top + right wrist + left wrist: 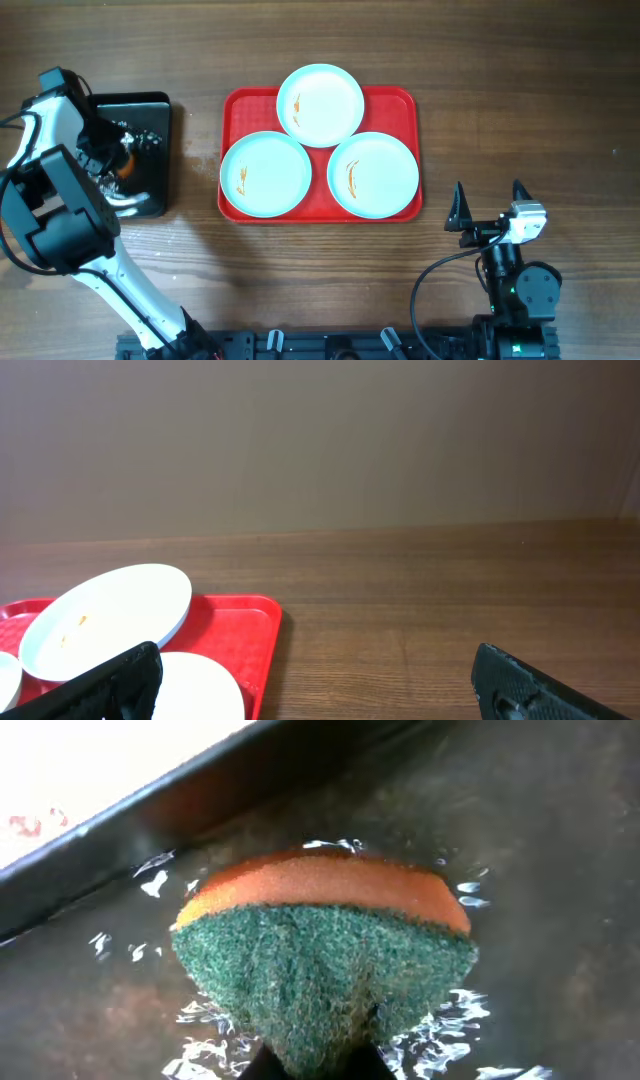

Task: Clean dirty plates on tray and stack at the side
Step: 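Grasp the green-and-orange sponge with the left gripper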

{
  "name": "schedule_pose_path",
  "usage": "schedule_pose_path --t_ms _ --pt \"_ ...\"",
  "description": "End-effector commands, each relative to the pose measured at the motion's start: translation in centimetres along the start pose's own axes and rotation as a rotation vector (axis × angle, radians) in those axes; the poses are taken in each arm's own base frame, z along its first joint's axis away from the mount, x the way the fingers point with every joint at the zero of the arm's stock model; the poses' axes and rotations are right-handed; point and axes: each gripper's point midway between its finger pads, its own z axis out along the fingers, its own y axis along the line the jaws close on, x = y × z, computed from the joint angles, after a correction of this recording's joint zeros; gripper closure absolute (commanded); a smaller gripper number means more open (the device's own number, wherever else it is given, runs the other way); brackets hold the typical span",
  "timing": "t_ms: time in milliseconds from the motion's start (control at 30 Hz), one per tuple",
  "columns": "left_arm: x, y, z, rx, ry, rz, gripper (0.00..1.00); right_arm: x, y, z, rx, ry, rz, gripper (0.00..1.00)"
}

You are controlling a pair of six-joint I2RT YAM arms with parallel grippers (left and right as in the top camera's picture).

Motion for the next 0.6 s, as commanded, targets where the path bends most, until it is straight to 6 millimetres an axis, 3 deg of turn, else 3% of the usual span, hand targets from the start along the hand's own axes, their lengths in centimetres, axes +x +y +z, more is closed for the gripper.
schedule_pose_path --t_ms 0,33,300,367,567 --pt "0.5 0.4 -0.5 -0.010 0.015 0.001 0.25 -0.2 -0.4 -0.1 0.020 -0.011 -0.013 0.00" --pt "0.5 0.4 -0.7 -0.007 0.017 0.001 0.00 -0.2 -0.4 -0.1 0.020 -0.012 -0.013 0.00" --pt "3.0 -1.2 -1.1 0.090 0.146 0.002 0.00 -0.2 -0.4 -0.1 0.020 -0.012 -0.013 0.00" --pt "3.4 -1.6 -1.2 0.110 0.165 0.002 0.10 -0.2 -0.4 -0.1 0.020 -0.012 -0.013 0.00" --pt "3.4 -1.6 -1.2 0.107 0.160 0.004 0.75 -0.2 -0.4 -0.1 0.020 -0.012 -0.013 0.00"
